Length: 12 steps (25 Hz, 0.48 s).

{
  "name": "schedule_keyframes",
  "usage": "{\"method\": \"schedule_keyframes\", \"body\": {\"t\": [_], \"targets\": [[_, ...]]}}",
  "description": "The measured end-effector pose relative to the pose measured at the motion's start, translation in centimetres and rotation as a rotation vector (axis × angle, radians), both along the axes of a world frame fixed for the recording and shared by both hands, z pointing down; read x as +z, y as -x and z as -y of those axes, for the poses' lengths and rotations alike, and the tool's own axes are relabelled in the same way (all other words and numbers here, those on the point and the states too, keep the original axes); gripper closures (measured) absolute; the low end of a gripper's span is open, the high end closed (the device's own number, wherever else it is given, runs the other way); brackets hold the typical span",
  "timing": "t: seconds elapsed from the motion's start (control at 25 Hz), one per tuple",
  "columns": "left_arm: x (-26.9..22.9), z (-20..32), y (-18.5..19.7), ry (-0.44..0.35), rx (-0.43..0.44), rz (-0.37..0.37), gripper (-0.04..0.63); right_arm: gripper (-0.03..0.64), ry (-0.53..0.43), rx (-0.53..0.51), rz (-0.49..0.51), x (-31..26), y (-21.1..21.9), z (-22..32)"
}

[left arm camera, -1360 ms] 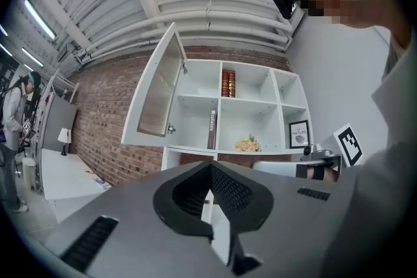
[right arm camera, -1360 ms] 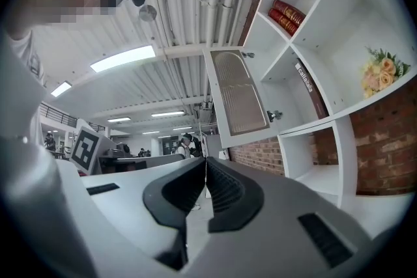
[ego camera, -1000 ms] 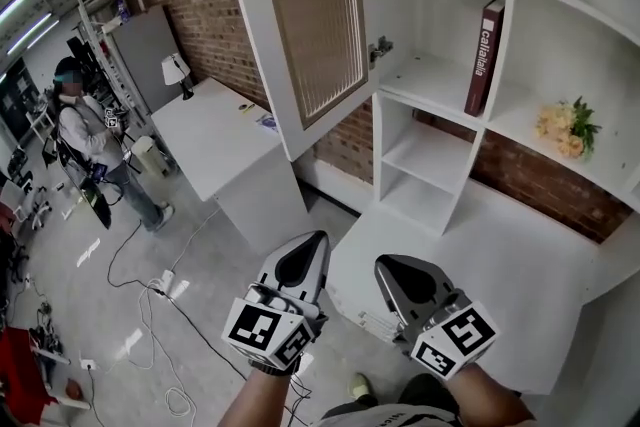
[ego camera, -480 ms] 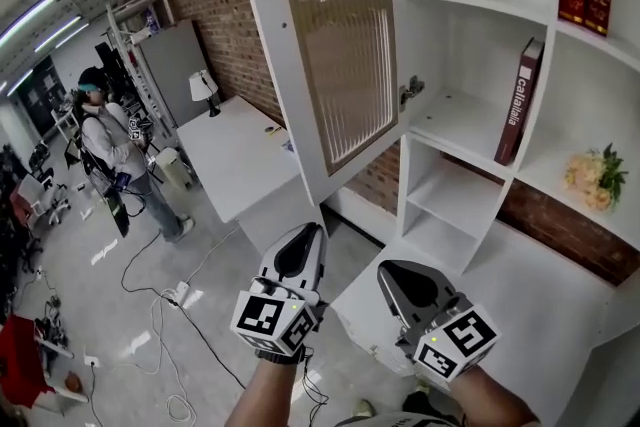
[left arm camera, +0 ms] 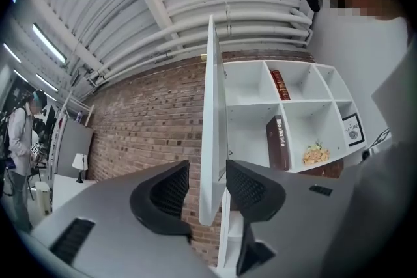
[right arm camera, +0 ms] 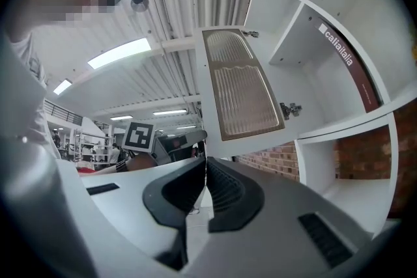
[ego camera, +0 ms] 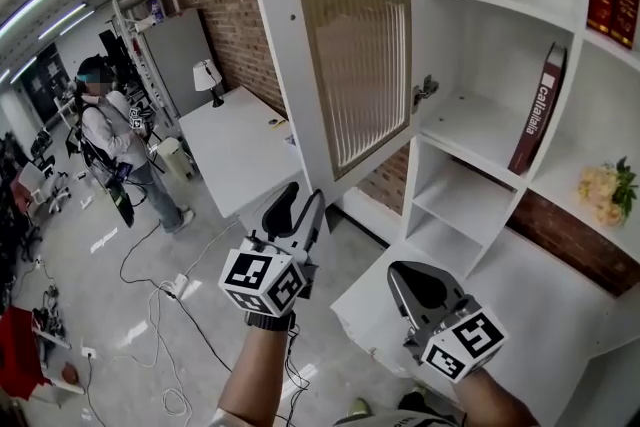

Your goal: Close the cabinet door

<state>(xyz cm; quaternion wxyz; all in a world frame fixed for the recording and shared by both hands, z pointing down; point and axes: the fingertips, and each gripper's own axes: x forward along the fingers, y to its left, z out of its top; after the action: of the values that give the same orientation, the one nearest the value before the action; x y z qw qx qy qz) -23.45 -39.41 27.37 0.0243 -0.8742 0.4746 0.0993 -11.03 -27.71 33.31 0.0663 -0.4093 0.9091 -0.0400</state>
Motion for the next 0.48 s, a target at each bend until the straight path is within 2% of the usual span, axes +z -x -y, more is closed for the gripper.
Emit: {"method": "schedule_keyframes", "body": {"t": [0.48], "targets": [[-0.1, 2.2, -1.6, -0.004, 0.051, 0.035, 0.426, 0.598, 0.006, 0.037, 0.0, 0.2, -0.3, 0.9]]}}
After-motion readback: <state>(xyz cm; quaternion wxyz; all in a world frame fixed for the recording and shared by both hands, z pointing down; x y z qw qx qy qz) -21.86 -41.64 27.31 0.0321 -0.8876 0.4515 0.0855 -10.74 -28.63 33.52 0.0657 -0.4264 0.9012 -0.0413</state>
